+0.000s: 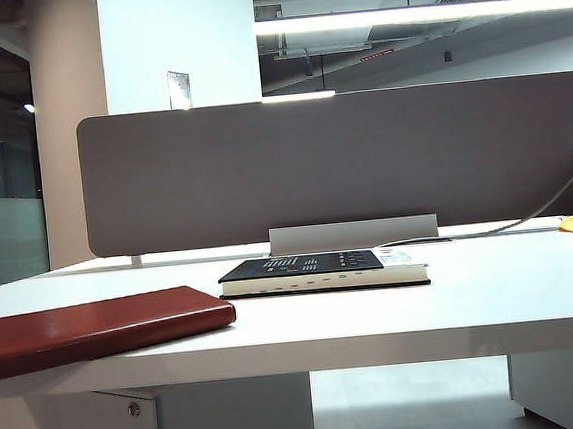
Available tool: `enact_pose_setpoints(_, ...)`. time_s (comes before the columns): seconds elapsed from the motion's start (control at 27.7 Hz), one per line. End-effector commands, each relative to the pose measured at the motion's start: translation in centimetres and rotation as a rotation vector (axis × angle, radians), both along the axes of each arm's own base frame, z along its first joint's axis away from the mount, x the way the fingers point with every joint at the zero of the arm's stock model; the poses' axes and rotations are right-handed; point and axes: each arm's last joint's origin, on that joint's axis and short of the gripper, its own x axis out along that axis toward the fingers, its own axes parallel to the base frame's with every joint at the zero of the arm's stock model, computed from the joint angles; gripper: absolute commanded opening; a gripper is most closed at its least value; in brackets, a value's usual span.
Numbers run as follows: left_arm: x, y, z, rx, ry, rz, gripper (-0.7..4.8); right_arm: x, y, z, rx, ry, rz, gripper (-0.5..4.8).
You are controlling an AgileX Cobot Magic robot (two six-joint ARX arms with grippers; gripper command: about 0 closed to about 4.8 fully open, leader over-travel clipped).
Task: Pick up the red book and place it on top of the black book.
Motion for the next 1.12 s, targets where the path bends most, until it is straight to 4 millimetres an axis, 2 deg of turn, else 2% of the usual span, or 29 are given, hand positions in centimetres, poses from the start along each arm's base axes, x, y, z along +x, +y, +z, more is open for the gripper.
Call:
enact_pose_setpoints(0.04,0.0,0.0,0.1,0.004,-0.006,0.002,0.80,0.0,0.0,0.3,-0.001,-0.029,0.003,0.23)
enact_pose_setpoints(0.25,-0.1,0.0,-0.3,-0.005,0.039,-0.005,0.80,0.0,0.2,0.3,0.009,-0.029,0.073,0.23)
enact_pose_setpoints(0.4,-0.1,-0.4,-0.6,-0.055,0.060,-0.124,0.80,-0.1,0.6,0.3,0.072,-0.019,0.185,0.23)
enact_pose_setpoints(0.58,-0.1,-0.5,-0.8,-0.122,0.075,-0.147,0.81,-0.1,0.6,0.3,0.148,-0.007,0.175,0.23)
enact_pose_setpoints(0.65,-0.1,-0.5,-0.8,-0.153,0.072,-0.142,0.92,-0.1,0.6,0.3,0.176,0.002,0.171,0.60)
enact_pose_setpoints(0.68,-0.1,-0.5,-0.8,-0.165,0.072,-0.140,0.93,-0.1,0.6,0.2,0.195,0.012,0.168,1.08)
enact_pose_setpoints(0.72,-0.1,-0.5,-0.8,-0.164,0.072,-0.139,0.93,-0.1,0.6,0.2,0.205,0.017,0.166,1.32)
enact_pose_setpoints(1.12,0.1,-0.7,-1.1,-0.182,0.123,-0.199,0.88,-0.1,0.7,0.2,0.261,0.032,0.170,1.40)
